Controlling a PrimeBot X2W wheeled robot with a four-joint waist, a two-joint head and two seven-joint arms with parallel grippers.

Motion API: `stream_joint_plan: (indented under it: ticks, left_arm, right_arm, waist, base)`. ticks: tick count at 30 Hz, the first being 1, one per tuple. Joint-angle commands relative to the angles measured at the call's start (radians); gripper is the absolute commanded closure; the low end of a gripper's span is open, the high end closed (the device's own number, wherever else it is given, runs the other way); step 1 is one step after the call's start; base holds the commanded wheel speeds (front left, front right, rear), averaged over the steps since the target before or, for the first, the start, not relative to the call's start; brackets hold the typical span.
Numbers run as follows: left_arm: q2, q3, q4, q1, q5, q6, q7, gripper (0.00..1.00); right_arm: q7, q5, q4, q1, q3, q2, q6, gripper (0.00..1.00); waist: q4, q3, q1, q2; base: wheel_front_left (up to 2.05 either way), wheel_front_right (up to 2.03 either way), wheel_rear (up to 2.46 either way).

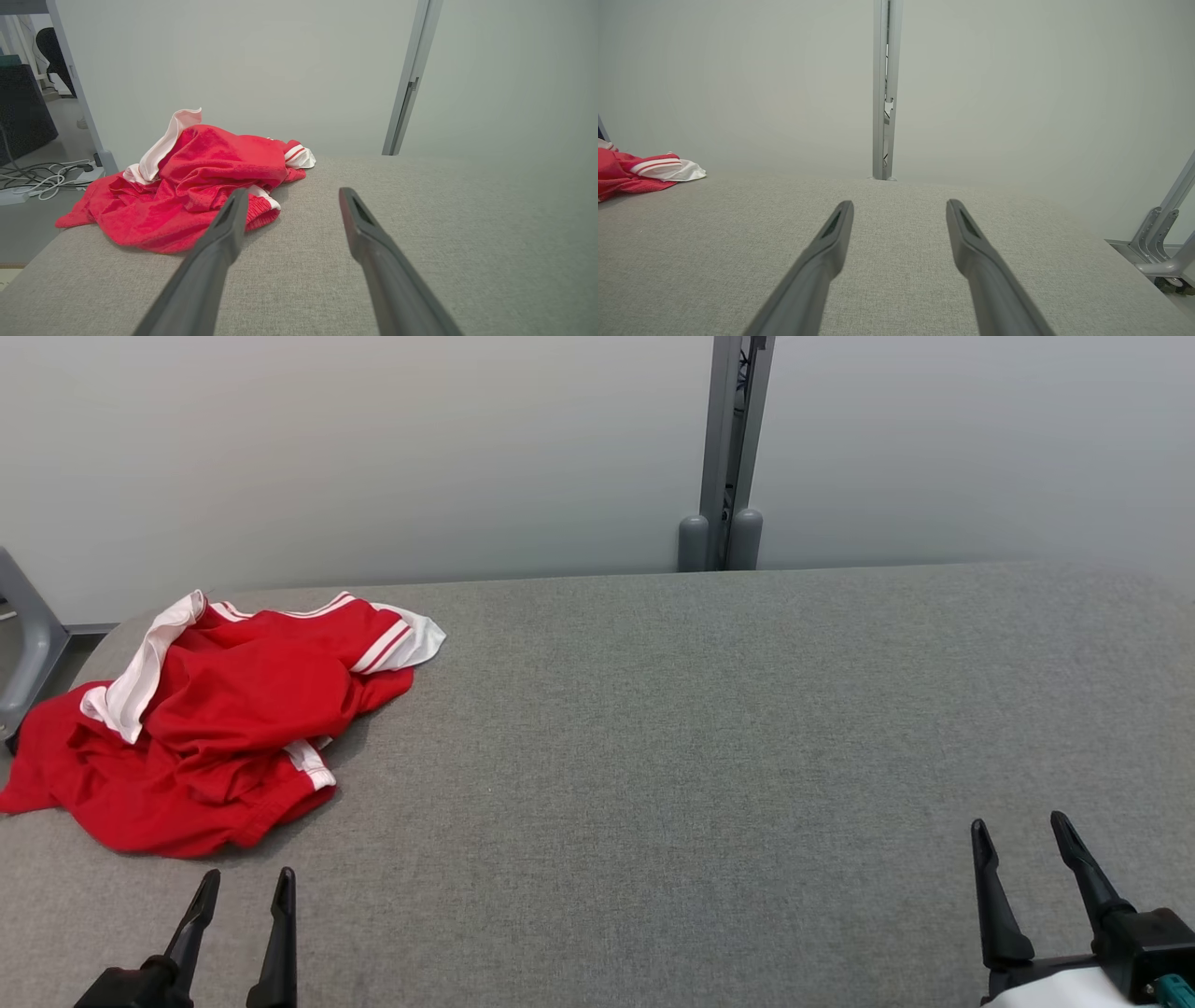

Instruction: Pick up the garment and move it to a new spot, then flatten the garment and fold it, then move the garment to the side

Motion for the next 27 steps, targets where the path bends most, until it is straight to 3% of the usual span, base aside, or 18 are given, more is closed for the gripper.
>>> stream_joint_plan:
  ticks: [1,11,27]
  left_arm:
    - [0.006,0.009,0.001,0.003,0.019,0.0,-0.01,0.0]
    - [-0.003,0.033,0.019,0.01,0.06,0.0,-0.027,0.0]
    - [-0.001,0.028,0.044,-0.006,0.01,0.0,-0.028,0.0]
  right_arm:
    - [-0.011,-0.021,-0.004,0.011,-0.004,-0.003,0.001,0.0]
    - [-0.028,-0.023,0.008,0.021,-0.009,-0.003,0.001,0.0]
    - [-0.029,-0.004,0.025,0.015,-0.006,-0.003,0.001,0.0]
  waist:
    - [0.0,0.0,0.0,0.0]
    - [-0.003,-0.005,0.0,0.0]
    - [-0.006,-0.005,0.0,0.0]
  base:
    - [0.0,0.0,0.0]
    - [0.0,0.0,0.0]
    - [0.0,0.0,0.0]
